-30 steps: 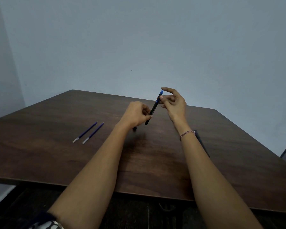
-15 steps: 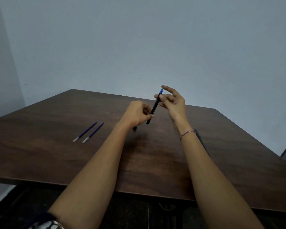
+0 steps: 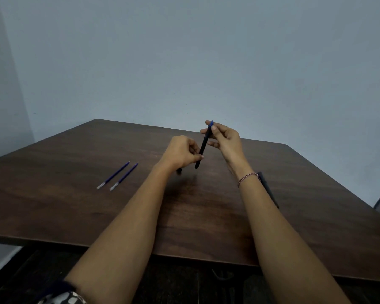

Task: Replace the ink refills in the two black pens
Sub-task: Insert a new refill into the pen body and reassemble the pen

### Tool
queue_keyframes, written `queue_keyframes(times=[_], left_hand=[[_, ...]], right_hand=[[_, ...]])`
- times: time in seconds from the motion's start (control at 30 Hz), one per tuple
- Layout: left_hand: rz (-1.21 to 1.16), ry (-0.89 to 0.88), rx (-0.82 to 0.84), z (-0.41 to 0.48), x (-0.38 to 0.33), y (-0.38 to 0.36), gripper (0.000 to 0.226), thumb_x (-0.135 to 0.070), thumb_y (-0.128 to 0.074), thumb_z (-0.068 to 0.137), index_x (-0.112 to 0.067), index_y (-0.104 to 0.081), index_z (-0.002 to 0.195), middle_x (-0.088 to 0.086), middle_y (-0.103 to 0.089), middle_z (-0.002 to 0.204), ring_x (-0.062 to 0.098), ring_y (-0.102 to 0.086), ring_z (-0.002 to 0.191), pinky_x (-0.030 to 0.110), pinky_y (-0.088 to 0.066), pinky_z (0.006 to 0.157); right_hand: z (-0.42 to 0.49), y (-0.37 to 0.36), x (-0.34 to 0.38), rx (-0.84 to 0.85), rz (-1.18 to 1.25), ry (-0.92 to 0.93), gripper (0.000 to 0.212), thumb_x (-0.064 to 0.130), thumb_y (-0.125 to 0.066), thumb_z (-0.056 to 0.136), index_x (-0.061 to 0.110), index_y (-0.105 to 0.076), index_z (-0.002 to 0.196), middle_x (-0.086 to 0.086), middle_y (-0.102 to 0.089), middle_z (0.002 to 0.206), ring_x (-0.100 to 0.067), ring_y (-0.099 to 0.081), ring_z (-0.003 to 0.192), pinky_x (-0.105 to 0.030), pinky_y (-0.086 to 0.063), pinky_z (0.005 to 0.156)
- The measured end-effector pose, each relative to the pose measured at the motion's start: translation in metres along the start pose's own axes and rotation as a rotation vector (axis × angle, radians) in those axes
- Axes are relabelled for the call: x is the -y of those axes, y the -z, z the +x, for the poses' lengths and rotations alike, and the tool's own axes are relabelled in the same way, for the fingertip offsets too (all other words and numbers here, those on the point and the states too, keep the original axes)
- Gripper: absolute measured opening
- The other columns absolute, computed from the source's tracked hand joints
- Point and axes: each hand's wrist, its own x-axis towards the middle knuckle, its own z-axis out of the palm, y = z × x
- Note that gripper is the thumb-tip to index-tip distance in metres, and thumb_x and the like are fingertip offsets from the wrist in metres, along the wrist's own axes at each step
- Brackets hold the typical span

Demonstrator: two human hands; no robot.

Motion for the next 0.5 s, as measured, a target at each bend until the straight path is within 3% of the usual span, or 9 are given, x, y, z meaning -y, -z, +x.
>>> queue_keyframes(times=[0.37,0.5], left_hand=[[-0.016,-0.001,0.005,-0.0001,0.0018,-0.0009,0.016,-0.022,-0.079,0.072,-0.013,-0.068,0.078,-0.005,-0.063,0.066,0.000,-0.057,0.058,0.010,-0.045,0.055],[-0.028,0.005,0.003,-0.0008,0.0007,-0.0003,0.015,-0.022,-0.079,0.073,-0.015,-0.067,0.076,-0.007,-0.063,0.066,0.000,-0.058,0.059,0.010,-0.043,0.054]], right_hand=[[-0.0010,-0.0013,0.0018,-0.069,0.031,-0.009,0.017,0.010,-0.064,0.088,0.004,-0.063,0.104,-0.003,-0.066,0.084,-0.011,-0.064,0.079,-0.019,-0.052,0.066],[-0.0020,-0.0012,0.0025,-0.042,0.039,-0.004,0.023,0.016,-0.054,0.095,0.006,-0.063,0.114,-0.004,-0.068,0.092,-0.005,-0.065,0.081,-0.018,-0.052,0.068]])
